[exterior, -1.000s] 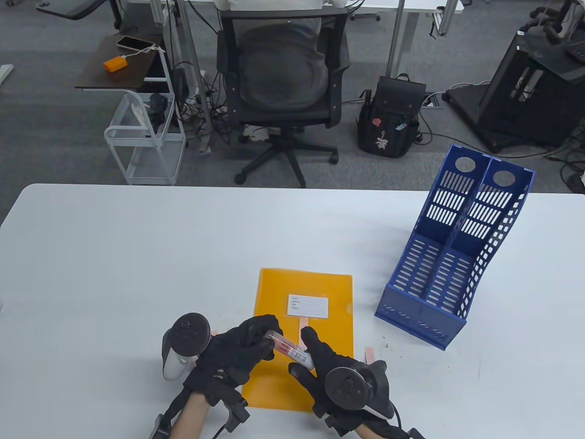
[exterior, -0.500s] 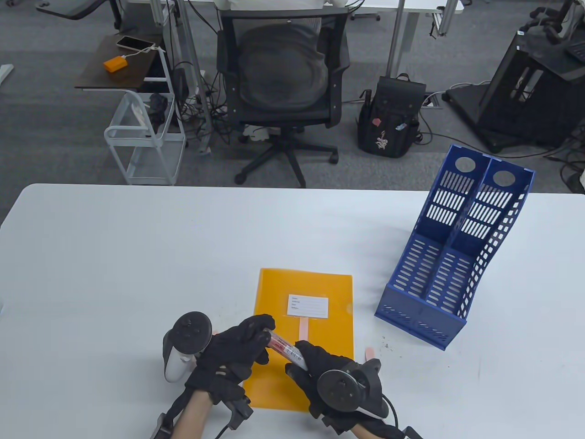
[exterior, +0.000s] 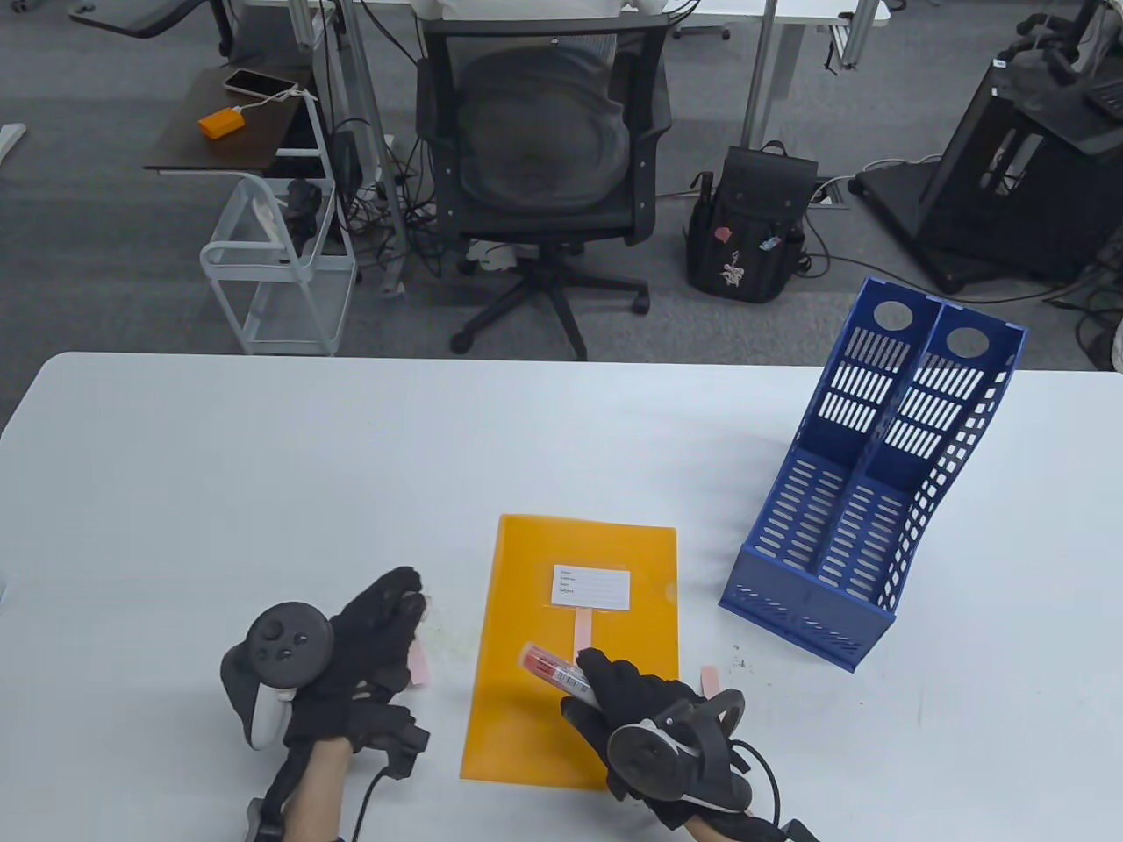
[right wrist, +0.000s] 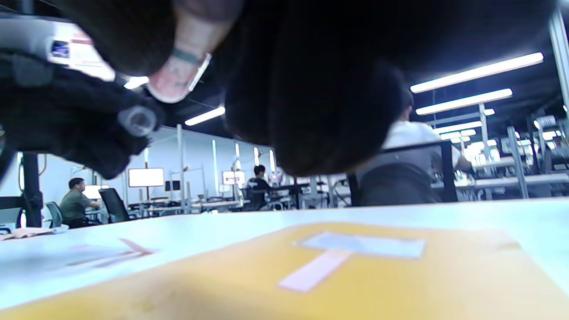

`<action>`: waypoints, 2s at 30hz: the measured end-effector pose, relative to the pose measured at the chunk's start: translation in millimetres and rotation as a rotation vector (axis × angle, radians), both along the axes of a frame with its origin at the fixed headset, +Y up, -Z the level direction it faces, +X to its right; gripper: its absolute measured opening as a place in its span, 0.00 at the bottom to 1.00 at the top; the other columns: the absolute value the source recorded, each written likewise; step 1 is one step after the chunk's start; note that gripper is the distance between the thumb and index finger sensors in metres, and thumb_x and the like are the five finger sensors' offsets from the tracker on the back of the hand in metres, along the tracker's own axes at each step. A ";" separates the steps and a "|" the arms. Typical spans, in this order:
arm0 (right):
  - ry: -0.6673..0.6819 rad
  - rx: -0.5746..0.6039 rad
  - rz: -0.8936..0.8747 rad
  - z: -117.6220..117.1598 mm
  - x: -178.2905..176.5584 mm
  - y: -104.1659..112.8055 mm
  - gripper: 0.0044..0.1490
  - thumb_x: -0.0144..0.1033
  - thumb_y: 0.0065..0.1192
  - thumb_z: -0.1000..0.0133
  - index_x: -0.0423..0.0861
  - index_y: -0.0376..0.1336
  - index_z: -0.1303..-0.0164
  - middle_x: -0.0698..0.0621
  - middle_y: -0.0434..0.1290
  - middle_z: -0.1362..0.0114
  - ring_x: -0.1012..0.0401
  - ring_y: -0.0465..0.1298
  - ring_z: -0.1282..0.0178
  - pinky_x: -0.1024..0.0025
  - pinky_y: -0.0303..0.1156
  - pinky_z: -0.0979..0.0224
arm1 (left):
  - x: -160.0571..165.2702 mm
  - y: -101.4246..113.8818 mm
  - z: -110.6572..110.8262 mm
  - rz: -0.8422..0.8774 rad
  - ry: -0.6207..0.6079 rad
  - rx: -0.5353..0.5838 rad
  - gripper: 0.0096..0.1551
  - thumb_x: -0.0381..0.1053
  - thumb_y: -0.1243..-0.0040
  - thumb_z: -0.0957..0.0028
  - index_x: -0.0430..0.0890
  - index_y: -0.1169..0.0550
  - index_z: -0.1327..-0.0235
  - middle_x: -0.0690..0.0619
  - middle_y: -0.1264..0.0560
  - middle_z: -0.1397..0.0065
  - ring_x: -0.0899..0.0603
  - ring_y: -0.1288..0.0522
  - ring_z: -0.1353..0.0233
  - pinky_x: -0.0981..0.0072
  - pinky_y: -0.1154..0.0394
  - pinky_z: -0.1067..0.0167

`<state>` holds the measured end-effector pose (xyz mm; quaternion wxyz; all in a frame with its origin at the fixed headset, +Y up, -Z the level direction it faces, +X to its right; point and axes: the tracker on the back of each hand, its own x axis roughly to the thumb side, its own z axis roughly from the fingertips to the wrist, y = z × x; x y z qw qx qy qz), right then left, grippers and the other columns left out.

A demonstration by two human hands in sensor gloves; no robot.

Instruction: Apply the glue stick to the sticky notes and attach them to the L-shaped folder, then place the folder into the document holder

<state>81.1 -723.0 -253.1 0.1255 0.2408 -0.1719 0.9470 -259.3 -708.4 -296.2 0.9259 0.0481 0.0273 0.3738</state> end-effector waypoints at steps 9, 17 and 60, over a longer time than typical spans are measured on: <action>-0.027 -0.057 0.031 -7.4 5.2 -7.3 0.40 0.57 0.59 0.48 0.39 0.69 0.36 0.43 0.82 0.52 0.53 0.85 0.66 0.62 0.81 0.68 | -29.1 -39.6 -15.9 -0.362 0.075 -0.303 0.31 0.50 0.39 0.45 0.50 0.31 0.27 0.44 0.29 0.25 0.40 0.25 0.30 0.34 0.36 0.29; -0.026 -0.070 0.044 -7.1 5.0 -6.3 0.40 0.57 0.60 0.48 0.39 0.69 0.36 0.43 0.83 0.51 0.52 0.85 0.66 0.62 0.81 0.67 | -25.2 -56.8 -22.3 -0.472 0.050 -0.408 0.30 0.48 0.35 0.47 0.54 0.29 0.30 0.50 0.29 0.22 0.42 0.27 0.27 0.34 0.37 0.28; 0.108 -0.090 -0.082 2.7 -1.1 4.5 0.40 0.49 0.64 0.48 0.49 0.60 0.25 0.42 0.75 0.34 0.52 0.84 0.58 0.58 0.81 0.59 | 103.8 -14.0 1.2 0.000 -0.714 -0.115 0.51 0.68 0.29 0.58 0.50 0.34 0.24 0.48 0.27 0.24 0.40 0.26 0.27 0.32 0.36 0.27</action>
